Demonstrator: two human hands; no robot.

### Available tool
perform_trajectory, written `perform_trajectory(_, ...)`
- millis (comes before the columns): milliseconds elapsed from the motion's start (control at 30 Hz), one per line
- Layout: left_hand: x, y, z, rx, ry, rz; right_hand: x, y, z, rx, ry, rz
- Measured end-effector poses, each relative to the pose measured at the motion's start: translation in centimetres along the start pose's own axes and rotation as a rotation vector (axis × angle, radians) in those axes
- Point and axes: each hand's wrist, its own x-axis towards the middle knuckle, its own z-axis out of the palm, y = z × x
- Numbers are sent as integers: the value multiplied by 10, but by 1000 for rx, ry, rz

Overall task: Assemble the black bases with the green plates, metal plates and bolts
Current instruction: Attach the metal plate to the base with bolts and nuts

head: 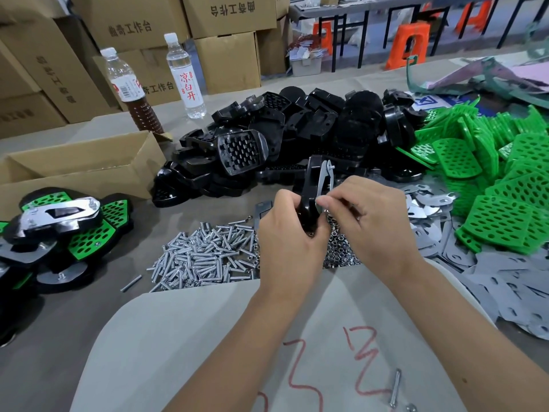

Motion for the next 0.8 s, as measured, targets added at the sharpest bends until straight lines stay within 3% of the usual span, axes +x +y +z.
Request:
perform_trajectory(333, 0, -2, -1, -3, 26, -15, -1, -1, 3, 4, -146, -5)
perform_trajectory(533, -1, 1, -1, -6, 18, -7, -2, 4, 9, 13, -11, 81)
perform_trajectory(800, 0, -1, 0, -30, 8, -69, -1, -8, 5, 34, 27, 64)
